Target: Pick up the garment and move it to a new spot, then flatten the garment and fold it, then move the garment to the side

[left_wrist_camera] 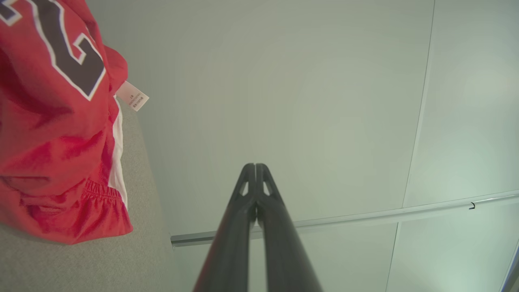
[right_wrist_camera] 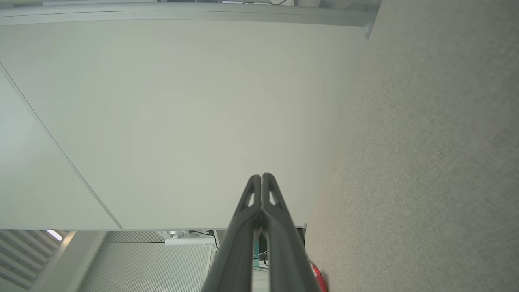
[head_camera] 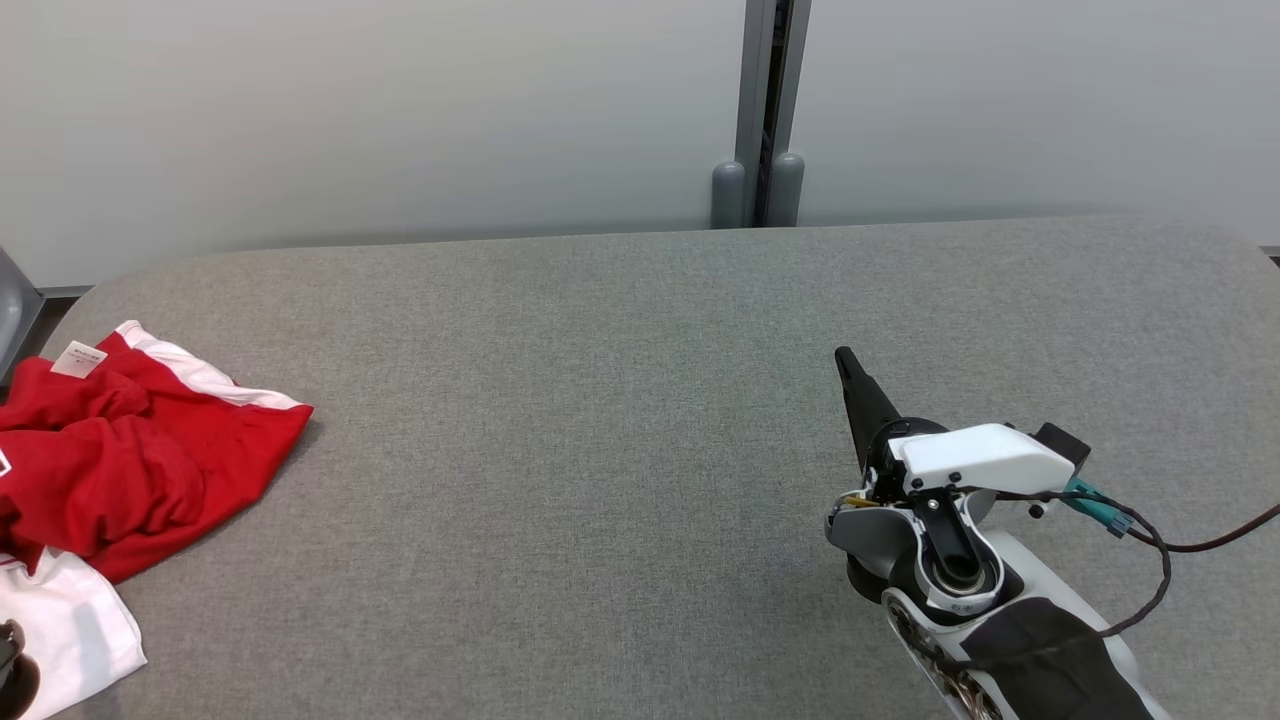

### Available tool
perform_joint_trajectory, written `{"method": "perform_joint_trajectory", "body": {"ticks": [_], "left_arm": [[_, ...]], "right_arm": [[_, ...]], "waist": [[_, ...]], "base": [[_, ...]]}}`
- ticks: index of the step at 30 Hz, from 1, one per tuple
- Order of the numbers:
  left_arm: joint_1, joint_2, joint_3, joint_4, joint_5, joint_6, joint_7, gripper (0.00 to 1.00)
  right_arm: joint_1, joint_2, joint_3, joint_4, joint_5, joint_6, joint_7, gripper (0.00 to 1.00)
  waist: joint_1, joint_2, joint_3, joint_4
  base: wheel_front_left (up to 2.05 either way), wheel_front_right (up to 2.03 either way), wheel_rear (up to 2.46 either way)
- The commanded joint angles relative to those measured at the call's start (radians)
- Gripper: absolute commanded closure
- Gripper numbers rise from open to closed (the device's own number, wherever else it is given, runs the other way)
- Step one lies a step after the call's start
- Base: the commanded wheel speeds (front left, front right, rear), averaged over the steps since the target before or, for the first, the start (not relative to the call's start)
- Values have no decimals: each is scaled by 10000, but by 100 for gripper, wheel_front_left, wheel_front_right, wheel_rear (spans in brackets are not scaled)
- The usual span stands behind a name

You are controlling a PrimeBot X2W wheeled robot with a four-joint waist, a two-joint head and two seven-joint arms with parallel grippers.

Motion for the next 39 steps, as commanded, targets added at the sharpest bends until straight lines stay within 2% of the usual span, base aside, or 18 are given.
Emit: {"method": "perform_joint_trajectory", "body": {"ticks": [1, 39], "left_arm": [[1, 27, -11, -17, -44, -32, -28, 100], [1, 27, -12, -18, -44, -32, -28, 100]], "right_arm": [[-75, -95, 17, -2, 33, 30, -38, 100], [-75, -95, 18, -2, 33, 30, -39, 100]], "waist": [[0, 0, 0, 0], [0, 0, 0, 0]], "base": [[0, 0, 0], [0, 0, 0]]}}
